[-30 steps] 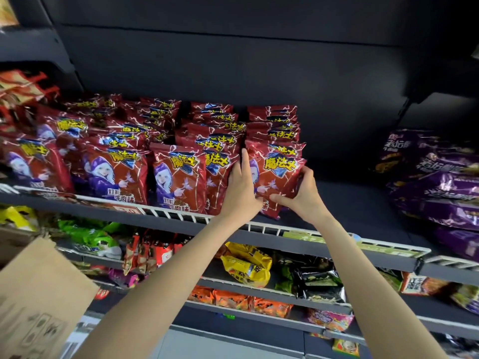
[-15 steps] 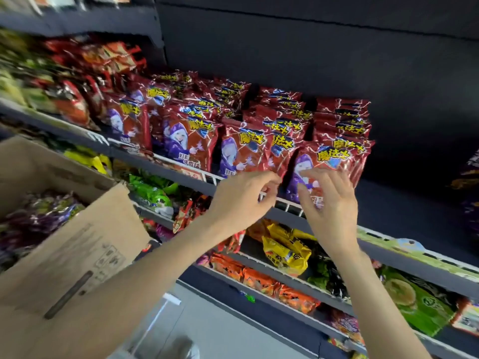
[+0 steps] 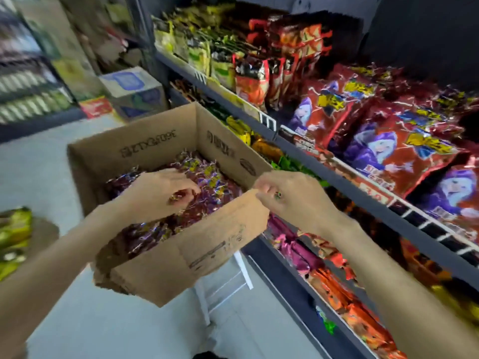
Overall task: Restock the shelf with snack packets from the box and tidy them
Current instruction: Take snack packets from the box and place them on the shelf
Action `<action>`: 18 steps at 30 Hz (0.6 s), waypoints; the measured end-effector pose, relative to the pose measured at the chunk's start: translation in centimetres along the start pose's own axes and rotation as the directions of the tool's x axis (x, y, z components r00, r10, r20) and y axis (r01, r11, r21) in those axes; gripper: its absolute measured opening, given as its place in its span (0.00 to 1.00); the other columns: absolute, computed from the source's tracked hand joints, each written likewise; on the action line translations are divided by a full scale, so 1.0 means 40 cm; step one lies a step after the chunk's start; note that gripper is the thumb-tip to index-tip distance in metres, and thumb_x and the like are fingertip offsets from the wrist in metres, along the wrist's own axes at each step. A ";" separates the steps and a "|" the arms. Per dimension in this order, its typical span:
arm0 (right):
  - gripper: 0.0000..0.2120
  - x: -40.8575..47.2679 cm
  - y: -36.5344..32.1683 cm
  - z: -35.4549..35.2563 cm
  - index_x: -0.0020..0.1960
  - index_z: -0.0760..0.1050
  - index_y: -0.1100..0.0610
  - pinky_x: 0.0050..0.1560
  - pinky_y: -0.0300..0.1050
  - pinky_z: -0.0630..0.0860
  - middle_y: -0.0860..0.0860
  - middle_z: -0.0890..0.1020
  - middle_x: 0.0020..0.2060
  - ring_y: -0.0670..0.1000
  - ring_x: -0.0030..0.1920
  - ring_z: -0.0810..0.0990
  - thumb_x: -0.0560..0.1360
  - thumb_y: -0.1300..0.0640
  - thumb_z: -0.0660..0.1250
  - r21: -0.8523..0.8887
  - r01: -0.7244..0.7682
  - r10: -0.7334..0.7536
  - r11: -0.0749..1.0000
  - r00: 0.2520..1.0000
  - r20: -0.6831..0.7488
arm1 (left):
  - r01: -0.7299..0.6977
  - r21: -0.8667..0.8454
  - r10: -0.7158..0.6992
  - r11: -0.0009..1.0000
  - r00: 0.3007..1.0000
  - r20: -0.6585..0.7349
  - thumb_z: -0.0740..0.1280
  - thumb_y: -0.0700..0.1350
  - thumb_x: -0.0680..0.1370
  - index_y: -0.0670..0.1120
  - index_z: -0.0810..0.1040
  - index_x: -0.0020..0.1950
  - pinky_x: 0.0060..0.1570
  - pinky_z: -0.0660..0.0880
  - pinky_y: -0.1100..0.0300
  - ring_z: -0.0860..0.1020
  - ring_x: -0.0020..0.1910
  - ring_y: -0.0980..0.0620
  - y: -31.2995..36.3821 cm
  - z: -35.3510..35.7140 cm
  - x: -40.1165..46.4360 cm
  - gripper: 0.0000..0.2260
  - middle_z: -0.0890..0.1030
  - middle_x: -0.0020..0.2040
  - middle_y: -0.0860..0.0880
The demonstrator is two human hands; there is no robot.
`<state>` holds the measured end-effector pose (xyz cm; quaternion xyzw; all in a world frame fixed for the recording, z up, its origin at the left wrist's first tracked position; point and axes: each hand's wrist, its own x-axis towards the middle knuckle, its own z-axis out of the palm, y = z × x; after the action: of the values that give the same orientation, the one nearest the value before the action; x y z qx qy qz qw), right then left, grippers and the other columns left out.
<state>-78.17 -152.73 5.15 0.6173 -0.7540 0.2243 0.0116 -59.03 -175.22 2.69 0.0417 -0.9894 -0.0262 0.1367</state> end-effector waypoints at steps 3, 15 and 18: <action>0.09 0.181 -0.027 0.125 0.56 0.77 0.50 0.48 0.51 0.75 0.47 0.79 0.51 0.49 0.54 0.77 0.78 0.51 0.63 0.006 0.078 -0.078 0.997 0.991 0.107 | 0.163 -0.033 -0.157 0.986 0.977 0.144 0.60 0.54 0.73 0.52 0.82 0.52 0.48 0.72 0.63 0.77 0.49 0.56 -0.197 0.046 -0.083 0.15 0.82 0.49 0.55; 0.15 0.586 -0.006 0.634 0.64 0.72 0.52 0.57 0.53 0.74 0.53 0.77 0.59 0.55 0.60 0.75 0.77 0.54 0.64 -0.115 -0.001 0.062 0.993 0.846 0.529 | 0.483 0.094 -0.479 0.870 0.788 0.386 0.63 0.50 0.77 0.50 0.74 0.62 0.50 0.75 0.53 0.75 0.58 0.48 -0.513 0.361 -0.062 0.14 0.77 0.58 0.50; 0.18 0.601 0.017 0.712 0.67 0.69 0.53 0.58 0.52 0.72 0.54 0.75 0.60 0.57 0.61 0.73 0.78 0.52 0.63 -0.196 0.139 0.008 0.971 0.798 0.603 | 0.311 0.210 -0.375 0.927 0.754 0.539 0.63 0.55 0.77 0.50 0.70 0.66 0.52 0.74 0.53 0.73 0.61 0.48 -0.535 0.401 -0.044 0.19 0.75 0.61 0.49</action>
<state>-77.12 -184.93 -13.58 0.6767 -0.7177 -0.0716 -0.1478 -60.09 -195.71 -14.56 0.2198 -0.9597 -0.0089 -0.1750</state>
